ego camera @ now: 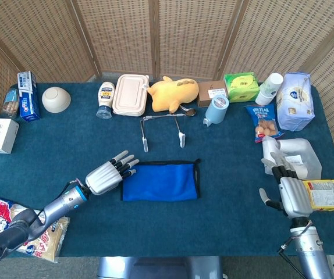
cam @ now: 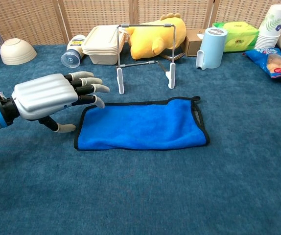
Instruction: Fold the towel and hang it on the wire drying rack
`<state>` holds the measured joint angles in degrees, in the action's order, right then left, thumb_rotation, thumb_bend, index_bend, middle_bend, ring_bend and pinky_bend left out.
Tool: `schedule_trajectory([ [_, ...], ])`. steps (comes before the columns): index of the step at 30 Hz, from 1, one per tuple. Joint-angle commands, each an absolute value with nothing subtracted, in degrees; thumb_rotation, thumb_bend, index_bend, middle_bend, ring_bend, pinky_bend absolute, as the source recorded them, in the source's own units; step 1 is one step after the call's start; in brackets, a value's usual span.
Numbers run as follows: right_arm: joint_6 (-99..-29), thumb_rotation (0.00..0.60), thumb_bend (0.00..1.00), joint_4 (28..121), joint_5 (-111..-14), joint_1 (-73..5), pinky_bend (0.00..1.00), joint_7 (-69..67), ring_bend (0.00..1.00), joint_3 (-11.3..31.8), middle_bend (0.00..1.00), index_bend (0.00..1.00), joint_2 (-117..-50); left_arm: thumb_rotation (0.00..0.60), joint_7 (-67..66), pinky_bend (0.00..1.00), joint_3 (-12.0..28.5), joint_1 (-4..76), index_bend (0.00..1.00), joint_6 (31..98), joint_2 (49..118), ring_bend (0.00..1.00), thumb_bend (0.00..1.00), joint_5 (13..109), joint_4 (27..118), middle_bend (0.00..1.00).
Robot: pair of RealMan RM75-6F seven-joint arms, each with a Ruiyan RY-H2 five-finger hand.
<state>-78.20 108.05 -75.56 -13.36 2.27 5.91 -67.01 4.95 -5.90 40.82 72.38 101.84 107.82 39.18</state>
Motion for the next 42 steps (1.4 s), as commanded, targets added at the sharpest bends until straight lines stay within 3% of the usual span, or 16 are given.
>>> schedule_trajectory([
  [1,-78.2,0.6,0.37,108.1,-75.6,-13.2,0.0,2.3,0.0,6.0,0.04,0.13,-67.0,0.6,5.1,0.0,-6.1,41.1,0.22,72.2,102.4,0.0,0.36,107.5,38.6,0.09],
  [30,-79.1,0.6,0.37,109.0,-76.8,-11.3,0.0,1.6,0.0,6.2,0.04,0.13,-66.2,0.6,6.6,0.0,-6.7,43.7,0.26,72.4,105.3,0.0,0.36,105.0,37.2,0.14],
  [42,-79.5,0.6,0.37,109.1,-77.2,-10.7,0.0,1.0,0.0,6.2,0.04,0.13,-66.0,0.6,7.5,0.0,-7.2,44.5,0.35,72.0,106.0,0.0,0.36,104.7,37.0,0.19],
])
